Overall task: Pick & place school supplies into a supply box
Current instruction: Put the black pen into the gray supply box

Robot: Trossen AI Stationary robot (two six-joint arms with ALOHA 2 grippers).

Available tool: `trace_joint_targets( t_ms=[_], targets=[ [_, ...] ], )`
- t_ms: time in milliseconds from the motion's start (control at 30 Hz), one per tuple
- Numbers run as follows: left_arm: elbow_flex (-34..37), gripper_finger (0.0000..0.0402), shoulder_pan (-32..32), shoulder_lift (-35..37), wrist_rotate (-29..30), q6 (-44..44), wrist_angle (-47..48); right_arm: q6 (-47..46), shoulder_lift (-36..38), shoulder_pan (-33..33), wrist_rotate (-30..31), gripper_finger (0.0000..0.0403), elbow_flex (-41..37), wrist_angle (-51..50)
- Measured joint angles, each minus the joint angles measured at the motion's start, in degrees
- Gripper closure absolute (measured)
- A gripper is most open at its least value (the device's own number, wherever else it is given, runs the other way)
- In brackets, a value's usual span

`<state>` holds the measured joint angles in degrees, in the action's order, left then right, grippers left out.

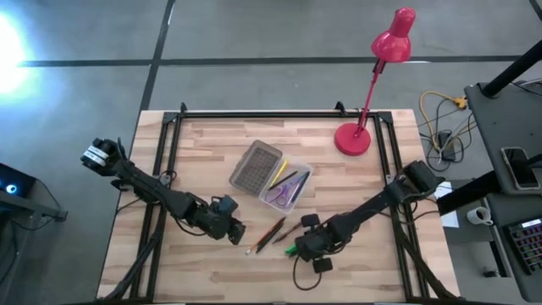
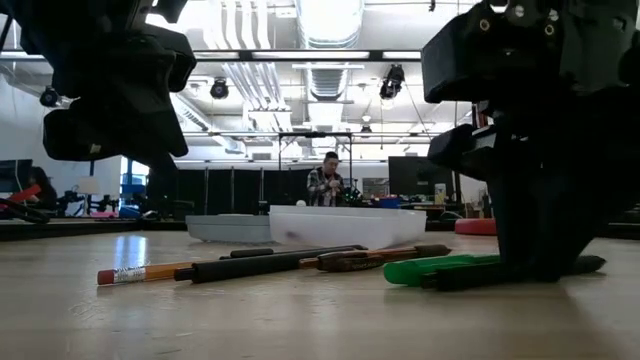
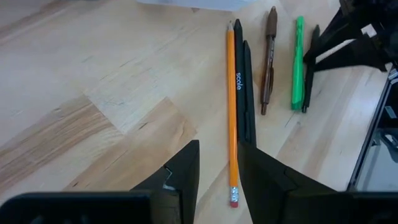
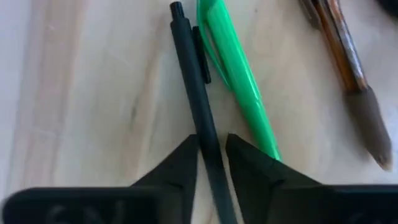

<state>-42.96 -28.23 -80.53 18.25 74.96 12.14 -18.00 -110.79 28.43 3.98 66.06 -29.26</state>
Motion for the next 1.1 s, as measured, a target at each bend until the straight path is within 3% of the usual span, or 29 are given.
trace_joint_targets(
  t_ms=[133,400,600,667,767,1100],
  targets=[
    [0.0,0.0309,-0.1,0.0,0.0,0.0,0.0,-1.7,0.0,0.0,0.8,0.0378,0.0,-2.9],
    [0.0,0.0309,-0.3,0.0,0.0,0.0,0.0,-5.6,3.9,0.0,-0.3,0.0386,2.4,-7.7],
    [0.0,0.0309,-0.3,0.0,1.2,0.0,0.1,-7.7,14.2,-1.9,9.7,0.0388,3.8,-6.9],
    [0.1,0.0309,-0.3,0.0,1.4,0.0,0.0,-3.0,16.1,-3.8,14.0,0.0388,3.7,-7.7],
    [0.1,0.0309,-0.3,0.0,1.9,0.0,-0.1,9.3,17.4,-8.2,14.9,0.0388,3.9,-8.9],
    [0.1,0.0309,-0.3,0.0,4.0,2.6,-2.2,47.7,7.6,-22.0,17.6,0.0378,6.8,-10.8]
  ],
)
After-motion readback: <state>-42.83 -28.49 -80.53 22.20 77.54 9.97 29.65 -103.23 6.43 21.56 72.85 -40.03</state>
